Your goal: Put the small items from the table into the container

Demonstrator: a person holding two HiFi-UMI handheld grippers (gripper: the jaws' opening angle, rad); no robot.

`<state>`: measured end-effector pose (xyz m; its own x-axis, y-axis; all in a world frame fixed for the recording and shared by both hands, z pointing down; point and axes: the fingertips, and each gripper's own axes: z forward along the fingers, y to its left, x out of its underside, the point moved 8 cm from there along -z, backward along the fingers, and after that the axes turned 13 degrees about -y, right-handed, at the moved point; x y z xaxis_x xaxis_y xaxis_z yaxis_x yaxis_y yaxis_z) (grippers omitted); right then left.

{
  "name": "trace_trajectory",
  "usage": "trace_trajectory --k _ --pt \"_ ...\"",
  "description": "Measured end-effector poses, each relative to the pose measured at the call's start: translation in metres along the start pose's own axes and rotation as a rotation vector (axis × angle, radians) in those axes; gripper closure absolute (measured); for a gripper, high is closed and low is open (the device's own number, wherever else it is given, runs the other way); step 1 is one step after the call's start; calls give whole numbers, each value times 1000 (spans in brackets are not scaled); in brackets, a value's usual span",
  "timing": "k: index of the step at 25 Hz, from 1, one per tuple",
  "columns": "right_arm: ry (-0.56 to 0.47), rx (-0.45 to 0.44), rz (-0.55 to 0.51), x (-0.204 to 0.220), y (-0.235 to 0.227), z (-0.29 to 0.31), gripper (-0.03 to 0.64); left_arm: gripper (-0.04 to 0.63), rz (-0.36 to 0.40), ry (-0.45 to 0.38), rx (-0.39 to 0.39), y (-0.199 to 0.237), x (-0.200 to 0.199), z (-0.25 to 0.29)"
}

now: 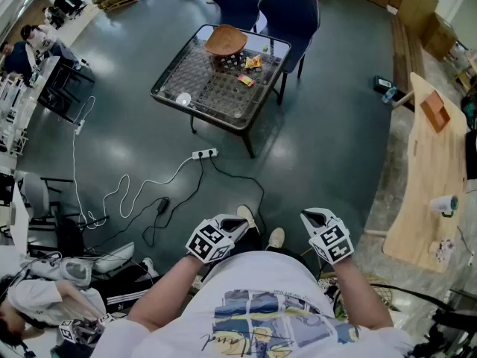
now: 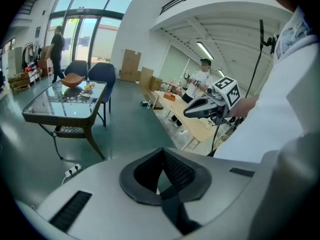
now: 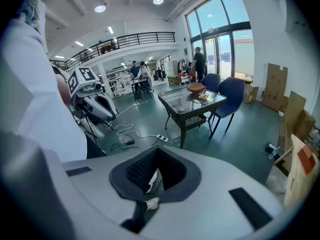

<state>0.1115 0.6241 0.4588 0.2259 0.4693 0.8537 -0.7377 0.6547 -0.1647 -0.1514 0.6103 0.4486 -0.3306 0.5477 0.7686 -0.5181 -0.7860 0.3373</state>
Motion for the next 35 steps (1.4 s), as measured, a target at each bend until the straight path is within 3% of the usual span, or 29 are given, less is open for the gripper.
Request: trace_trajectory --k 10,18,24,30,35 --pt "-25 2 -29 -7 -22 -11 609 588 22 -25 -18 -7 -21 14" --pt "-46 -3 7 -24 -44 6 607 588 55 -66 12 20 -56 34" --pt "-41 47 41 -42 -70 37 606 588 77 -110 97 73 -102 66" --pt "-28 125 55 -87 -104 96 603 586 83 -128 144 163 -153 92" --pt "-28 153 32 -132 -137 155 503 584 82 -135 146 237 -195 104"
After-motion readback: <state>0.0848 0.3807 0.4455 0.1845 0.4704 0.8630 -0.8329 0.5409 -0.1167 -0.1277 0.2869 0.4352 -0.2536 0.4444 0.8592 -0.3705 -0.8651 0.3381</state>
